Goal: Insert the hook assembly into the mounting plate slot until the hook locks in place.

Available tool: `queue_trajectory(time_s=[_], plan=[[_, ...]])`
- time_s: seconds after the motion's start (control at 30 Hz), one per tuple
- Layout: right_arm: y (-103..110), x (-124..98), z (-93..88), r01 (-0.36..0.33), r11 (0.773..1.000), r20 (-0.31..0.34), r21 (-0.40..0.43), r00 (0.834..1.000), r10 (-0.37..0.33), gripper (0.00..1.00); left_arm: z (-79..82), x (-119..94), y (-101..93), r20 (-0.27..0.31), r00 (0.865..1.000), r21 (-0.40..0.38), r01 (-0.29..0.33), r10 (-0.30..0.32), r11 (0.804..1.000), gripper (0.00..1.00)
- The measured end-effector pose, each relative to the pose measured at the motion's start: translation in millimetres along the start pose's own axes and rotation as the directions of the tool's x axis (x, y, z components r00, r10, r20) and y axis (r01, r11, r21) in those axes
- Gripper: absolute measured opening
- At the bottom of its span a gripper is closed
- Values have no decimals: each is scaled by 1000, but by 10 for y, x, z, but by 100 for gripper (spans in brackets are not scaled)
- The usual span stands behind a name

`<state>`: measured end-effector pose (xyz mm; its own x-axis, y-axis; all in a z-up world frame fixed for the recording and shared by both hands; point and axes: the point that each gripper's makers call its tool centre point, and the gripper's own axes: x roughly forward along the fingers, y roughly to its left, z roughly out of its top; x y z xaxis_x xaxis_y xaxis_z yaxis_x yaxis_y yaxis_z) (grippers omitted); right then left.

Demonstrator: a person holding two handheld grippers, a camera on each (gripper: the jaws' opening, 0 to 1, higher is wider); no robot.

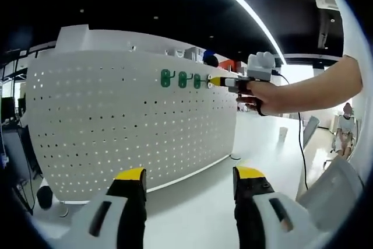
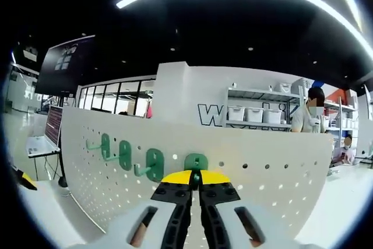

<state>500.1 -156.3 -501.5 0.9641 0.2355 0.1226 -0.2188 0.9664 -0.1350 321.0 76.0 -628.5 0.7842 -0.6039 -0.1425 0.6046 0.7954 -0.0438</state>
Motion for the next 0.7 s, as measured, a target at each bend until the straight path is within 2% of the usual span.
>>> queue_trajectory(time_s=[0.07,0.2,0.37,0.7], plan=[[4,4,-4,16,999,1,-35,1000,-16,1,-10,-3,14,-1,1000,0,-2,2,1000,61],[3,12,-11,38,998,11,-40,999,-38,1,-31,-12,26,-10,1000,-1,-2,2,1000,61],[10,18,-19,70,991,-8,-116,997,-72,2,-45,-26,43,-15,1000,-2,-5,5,1000,60],[2,20,-21,62,990,-20,-123,998,-65,3,-89,-44,48,-21,1000,-4,-7,7,1000,60]])
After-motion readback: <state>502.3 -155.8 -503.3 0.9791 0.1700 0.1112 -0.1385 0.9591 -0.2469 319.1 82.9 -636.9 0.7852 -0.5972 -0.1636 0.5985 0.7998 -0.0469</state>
